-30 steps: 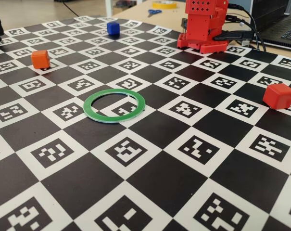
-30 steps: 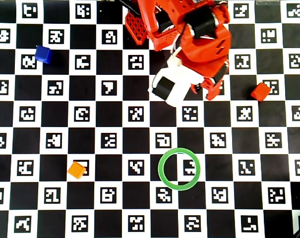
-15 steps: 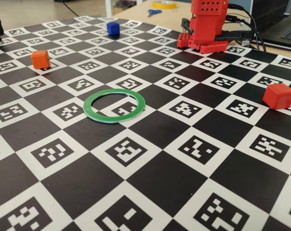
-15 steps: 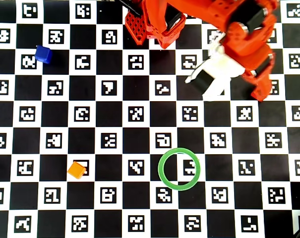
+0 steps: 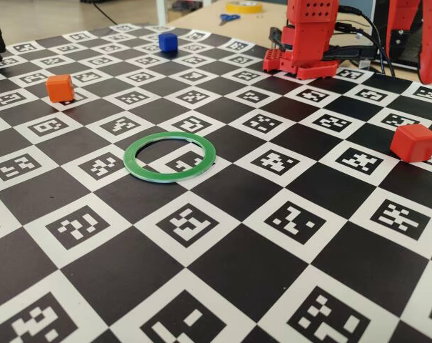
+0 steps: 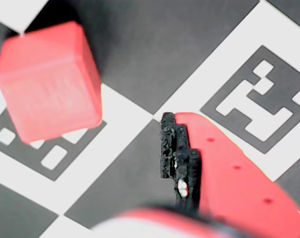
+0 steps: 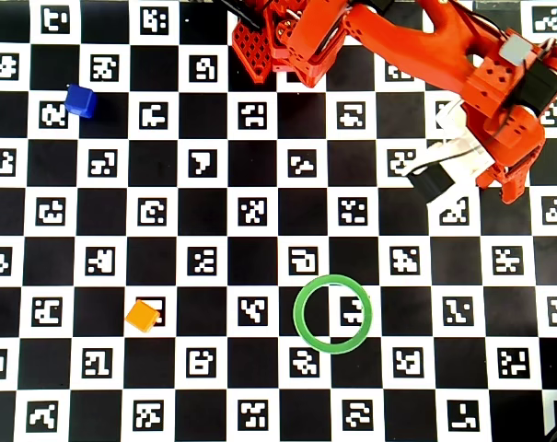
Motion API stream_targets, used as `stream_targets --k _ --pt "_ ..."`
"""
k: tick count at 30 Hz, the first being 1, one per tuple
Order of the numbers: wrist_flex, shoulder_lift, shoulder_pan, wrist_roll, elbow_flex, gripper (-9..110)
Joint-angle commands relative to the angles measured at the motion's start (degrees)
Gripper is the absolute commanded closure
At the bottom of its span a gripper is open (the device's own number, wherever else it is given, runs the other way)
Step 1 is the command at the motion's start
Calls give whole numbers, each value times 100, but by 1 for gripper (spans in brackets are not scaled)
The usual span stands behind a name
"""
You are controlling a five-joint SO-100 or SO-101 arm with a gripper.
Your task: Grab the red cube then put it in the green circle then put the blue cube on top and finally the orange cube on top
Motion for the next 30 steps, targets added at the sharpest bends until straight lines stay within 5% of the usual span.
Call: stream_targets --k 1,30 --pt "-62 -167 -229 44 -642 58" --pt "-1459 -1371 -404 123 18 58"
